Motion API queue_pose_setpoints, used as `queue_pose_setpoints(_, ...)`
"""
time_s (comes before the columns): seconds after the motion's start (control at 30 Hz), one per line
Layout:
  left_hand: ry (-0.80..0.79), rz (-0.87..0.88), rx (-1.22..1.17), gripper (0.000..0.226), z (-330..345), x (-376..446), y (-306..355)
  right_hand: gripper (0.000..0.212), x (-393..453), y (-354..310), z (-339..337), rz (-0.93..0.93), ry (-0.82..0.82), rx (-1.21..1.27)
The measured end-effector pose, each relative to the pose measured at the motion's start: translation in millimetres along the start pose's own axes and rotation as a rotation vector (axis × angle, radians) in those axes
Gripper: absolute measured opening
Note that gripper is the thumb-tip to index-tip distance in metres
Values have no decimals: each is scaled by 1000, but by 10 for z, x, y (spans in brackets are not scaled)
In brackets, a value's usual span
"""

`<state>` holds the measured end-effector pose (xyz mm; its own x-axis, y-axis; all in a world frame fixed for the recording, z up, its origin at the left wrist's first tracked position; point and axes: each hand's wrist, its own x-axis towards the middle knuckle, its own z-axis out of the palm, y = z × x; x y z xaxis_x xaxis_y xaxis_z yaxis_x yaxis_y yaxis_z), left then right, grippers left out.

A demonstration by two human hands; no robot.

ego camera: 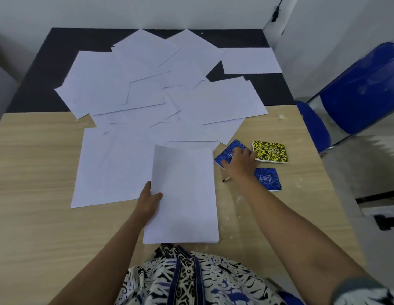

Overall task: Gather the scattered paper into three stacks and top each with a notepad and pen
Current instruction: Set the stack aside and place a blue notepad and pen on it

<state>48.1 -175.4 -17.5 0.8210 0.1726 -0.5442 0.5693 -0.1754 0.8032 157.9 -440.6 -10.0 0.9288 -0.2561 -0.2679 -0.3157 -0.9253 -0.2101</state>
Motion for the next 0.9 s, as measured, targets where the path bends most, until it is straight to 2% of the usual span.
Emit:
queue_pose_setpoints(0.1,10,-3,8,28,4,2,-1,80,138,-46,-1,-33,-167,-126)
queue_pose_setpoints(0.17,9,-8,9,27,6,18,0,83,167,-55,23,-73,-206,-220)
queue_pose_setpoints(0.3,17,-28,15,27,3,35,3,78,161,-30,59,-124,-139,-259)
queue_pose_setpoints(0.53,60,-27,-62,30,12,-29,24,56,92,-6,96,-367,-40,-356)
queue_pose_setpoints(0.7,122,-8,-209,33,-193,-76,61,40,72,67,140,-461,14,-200)
queue_pose_setpoints(0.9,136,24,-384,39,-479,-74,161,40,-269,-54,302,-613,2,-144)
